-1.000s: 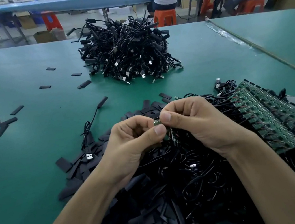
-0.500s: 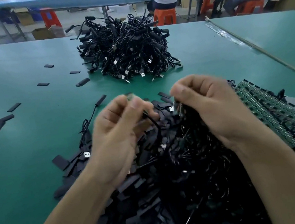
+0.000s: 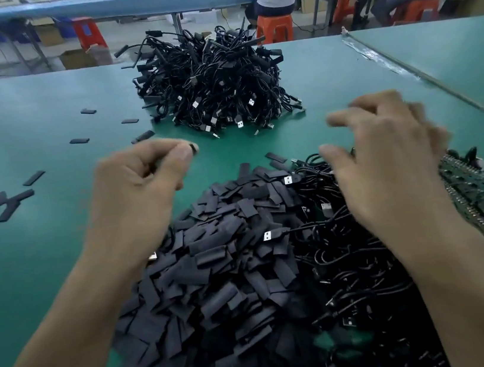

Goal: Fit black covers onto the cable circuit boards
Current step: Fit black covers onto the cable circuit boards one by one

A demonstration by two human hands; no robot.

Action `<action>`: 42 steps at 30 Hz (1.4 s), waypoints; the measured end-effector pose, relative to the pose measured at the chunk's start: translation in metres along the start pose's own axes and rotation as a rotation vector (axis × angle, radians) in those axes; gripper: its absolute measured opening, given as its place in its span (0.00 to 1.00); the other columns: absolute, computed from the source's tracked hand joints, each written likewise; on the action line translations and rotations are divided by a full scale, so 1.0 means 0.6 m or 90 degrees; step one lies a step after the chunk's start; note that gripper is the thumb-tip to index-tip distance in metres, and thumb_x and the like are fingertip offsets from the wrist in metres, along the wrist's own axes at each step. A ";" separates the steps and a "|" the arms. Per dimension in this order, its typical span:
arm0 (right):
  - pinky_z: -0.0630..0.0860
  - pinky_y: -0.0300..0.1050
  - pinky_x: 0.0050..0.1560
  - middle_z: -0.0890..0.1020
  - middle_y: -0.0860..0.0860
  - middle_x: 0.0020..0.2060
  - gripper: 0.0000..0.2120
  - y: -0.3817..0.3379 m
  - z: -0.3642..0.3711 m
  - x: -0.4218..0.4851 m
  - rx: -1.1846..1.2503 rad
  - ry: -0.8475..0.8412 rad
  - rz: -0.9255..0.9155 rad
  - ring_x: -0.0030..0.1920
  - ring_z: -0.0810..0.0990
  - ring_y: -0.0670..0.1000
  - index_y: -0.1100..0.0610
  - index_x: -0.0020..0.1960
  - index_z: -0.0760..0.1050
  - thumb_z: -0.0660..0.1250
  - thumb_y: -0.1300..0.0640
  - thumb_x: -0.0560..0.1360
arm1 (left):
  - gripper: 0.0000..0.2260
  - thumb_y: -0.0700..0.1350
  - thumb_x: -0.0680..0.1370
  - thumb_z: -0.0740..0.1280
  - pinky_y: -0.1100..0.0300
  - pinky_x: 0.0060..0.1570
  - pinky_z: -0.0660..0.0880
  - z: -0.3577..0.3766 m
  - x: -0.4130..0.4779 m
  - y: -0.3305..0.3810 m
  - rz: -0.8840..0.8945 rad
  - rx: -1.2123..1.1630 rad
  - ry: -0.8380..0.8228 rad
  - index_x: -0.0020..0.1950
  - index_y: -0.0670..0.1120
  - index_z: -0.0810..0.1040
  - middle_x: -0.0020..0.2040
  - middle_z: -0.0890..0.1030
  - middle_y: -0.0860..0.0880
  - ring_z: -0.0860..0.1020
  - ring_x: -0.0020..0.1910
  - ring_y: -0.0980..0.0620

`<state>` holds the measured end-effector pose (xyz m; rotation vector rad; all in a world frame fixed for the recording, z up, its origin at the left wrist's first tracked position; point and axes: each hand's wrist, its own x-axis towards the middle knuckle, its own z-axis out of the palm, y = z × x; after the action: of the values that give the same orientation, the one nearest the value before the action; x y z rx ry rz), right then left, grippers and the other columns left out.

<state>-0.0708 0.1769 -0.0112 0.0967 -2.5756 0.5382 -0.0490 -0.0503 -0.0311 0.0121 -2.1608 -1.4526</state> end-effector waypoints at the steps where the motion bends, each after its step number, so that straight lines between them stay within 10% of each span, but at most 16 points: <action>1: 0.60 0.50 0.60 0.77 0.51 0.60 0.16 -0.014 -0.002 -0.006 0.025 -0.013 -0.064 0.58 0.70 0.50 0.51 0.62 0.80 0.72 0.53 0.75 | 0.09 0.47 0.80 0.67 0.74 0.26 0.65 0.004 -0.001 -0.007 -0.004 0.043 -0.033 0.44 0.60 0.83 0.29 0.78 0.61 0.69 0.24 0.63; 5: 0.70 0.49 0.60 0.81 0.48 0.52 0.13 -0.055 0.018 -0.036 0.029 -0.195 -0.282 0.51 0.77 0.49 0.49 0.58 0.81 0.73 0.56 0.74 | 0.12 0.42 0.82 0.63 0.72 0.21 0.62 0.014 -0.001 -0.036 -0.063 0.113 -0.155 0.57 0.57 0.82 0.34 0.81 0.63 0.65 0.19 0.61; 12: 0.40 0.58 0.76 0.73 0.49 0.65 0.26 -0.047 0.102 -0.066 -0.117 -0.375 -0.338 0.69 0.68 0.55 0.45 0.76 0.56 0.58 0.42 0.81 | 0.09 0.42 0.81 0.65 0.49 0.45 0.82 0.016 0.001 -0.062 -0.121 0.137 -0.160 0.55 0.54 0.82 0.36 0.84 0.59 0.81 0.39 0.41; 16: 0.50 0.55 0.74 0.73 0.49 0.60 0.17 -0.040 0.114 -0.068 -0.076 -0.366 -0.321 0.64 0.70 0.56 0.44 0.69 0.67 0.58 0.44 0.81 | 0.09 0.43 0.81 0.65 0.68 0.29 0.72 0.013 0.002 -0.070 -0.120 0.141 -0.135 0.51 0.57 0.81 0.36 0.84 0.59 0.73 0.26 0.59; 21: 0.57 0.49 0.71 0.79 0.46 0.51 0.11 -0.038 0.113 -0.059 -0.005 -0.319 -0.280 0.57 0.75 0.53 0.44 0.59 0.78 0.62 0.45 0.79 | 0.10 0.43 0.82 0.64 0.58 0.34 0.74 0.010 0.004 -0.072 -0.129 0.145 -0.147 0.52 0.57 0.82 0.38 0.84 0.60 0.69 0.25 0.60; 29: 0.71 0.50 0.61 0.84 0.47 0.50 0.10 -0.024 0.108 -0.041 0.195 -0.275 -0.170 0.53 0.79 0.51 0.49 0.54 0.84 0.64 0.52 0.79 | 0.09 0.43 0.82 0.64 0.68 0.24 0.66 0.013 0.001 -0.070 -0.158 0.119 -0.193 0.55 0.54 0.82 0.38 0.85 0.58 0.66 0.24 0.57; 36: 0.70 0.30 0.36 0.82 0.40 0.32 0.04 -0.011 0.102 -0.027 0.406 -0.330 -0.066 0.34 0.78 0.38 0.49 0.44 0.83 0.72 0.56 0.76 | 0.07 0.42 0.81 0.66 0.76 0.28 0.67 0.026 -0.008 -0.043 -0.196 -0.004 -0.225 0.53 0.51 0.83 0.34 0.83 0.58 0.72 0.24 0.65; 42: 0.71 0.35 0.32 0.83 0.46 0.30 0.06 -0.005 0.099 -0.026 0.450 -0.380 -0.049 0.28 0.76 0.40 0.51 0.38 0.83 0.78 0.51 0.69 | 0.08 0.43 0.74 0.74 0.65 0.37 0.74 0.030 -0.017 -0.037 -0.196 -0.070 -0.232 0.51 0.52 0.83 0.35 0.84 0.48 0.77 0.32 0.57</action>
<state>-0.0844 0.1503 -0.0649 0.6822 -2.7643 1.5610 -0.0542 -0.0410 -0.0593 0.0450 -2.4459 -1.8683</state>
